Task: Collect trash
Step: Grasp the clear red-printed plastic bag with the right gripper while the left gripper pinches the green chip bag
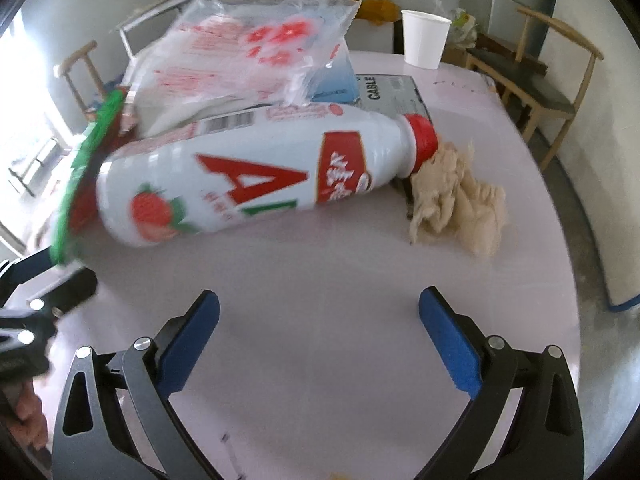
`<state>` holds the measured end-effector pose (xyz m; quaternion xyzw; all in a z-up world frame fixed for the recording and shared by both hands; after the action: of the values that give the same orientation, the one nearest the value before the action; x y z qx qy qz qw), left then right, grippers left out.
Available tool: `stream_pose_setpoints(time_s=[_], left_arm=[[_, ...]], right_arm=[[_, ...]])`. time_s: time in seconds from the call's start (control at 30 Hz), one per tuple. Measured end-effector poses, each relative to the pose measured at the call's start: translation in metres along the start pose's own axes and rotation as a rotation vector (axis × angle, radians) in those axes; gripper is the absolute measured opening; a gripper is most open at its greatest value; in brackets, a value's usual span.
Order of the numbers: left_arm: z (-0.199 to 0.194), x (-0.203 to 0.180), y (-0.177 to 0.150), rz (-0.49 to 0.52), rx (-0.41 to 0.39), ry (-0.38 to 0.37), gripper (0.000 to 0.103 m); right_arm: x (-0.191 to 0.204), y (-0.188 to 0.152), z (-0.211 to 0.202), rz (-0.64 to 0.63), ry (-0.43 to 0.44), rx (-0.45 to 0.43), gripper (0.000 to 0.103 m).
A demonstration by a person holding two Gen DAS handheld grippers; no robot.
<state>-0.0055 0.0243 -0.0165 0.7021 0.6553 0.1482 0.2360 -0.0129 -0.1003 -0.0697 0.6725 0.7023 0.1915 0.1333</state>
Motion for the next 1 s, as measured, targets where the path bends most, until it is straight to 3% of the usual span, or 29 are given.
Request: stream_pose_setpoints(time_s=[0.2, 0.23, 0.3, 0.37, 0.53, 0.7, 0.8, 0.83, 0.87, 1.0], left_arm=[[-0.057, 0.024, -0.004, 0.003, -0.091, -0.076, 0.091], [-0.06, 0.027, -0.002, 0.014, -0.093, -0.075, 0.09], [-0.063, 0.032, 0.002, 0.052, -0.096, -0.067, 0.078], [-0.061, 0.033, 0.005, 0.1, -0.102, -0.076, 0.077], [-0.053, 0.009, -0.005, 0.297, -0.149, 0.08, 0.078], [-0.026, -0.018, -0.017, 0.526, -0.157, 0.291, 0.078], [-0.011, -0.024, -0.012, 0.542, -0.132, 0.298, 0.077], [-0.006, -0.025, -0.009, 0.544, -0.125, 0.305, 0.074], [-0.003, -0.028, -0.007, 0.556, -0.128, 0.32, 0.065], [0.006, -0.041, -0.005, 0.665, -0.201, 0.467, 0.053]], right_arm=[[0.004, -0.013, -0.02, 0.056, 0.158, -0.013, 0.097], [0.004, -0.013, -0.023, 0.059, 0.169, -0.024, 0.097], [0.006, -0.012, -0.03, 0.063, 0.174, -0.047, 0.097], [0.006, -0.008, -0.035, 0.071, 0.185, -0.053, 0.097], [-0.003, 0.015, -0.046, 0.092, 0.233, -0.085, 0.097], [-0.014, 0.033, -0.055, 0.102, 0.24, -0.116, 0.097], [-0.021, 0.046, -0.056, 0.118, 0.26, -0.134, 0.097], [-0.022, 0.049, -0.057, 0.125, 0.268, -0.14, 0.097], [-0.024, 0.052, -0.057, 0.13, 0.276, -0.144, 0.097], [-0.026, 0.06, -0.051, 0.17, 0.351, -0.137, 0.097]])
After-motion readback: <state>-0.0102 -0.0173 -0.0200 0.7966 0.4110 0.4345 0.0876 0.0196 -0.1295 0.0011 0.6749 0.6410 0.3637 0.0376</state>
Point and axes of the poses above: each gripper's, at about its wrist camera, not at the fingertips, and z roughly the way its jaws point, x to its left, y to its top, the point moved 5 cm from there along z, roughly the way its jaws point, and after that the axes turned 6 degrees about x, right-handed, at the moved point
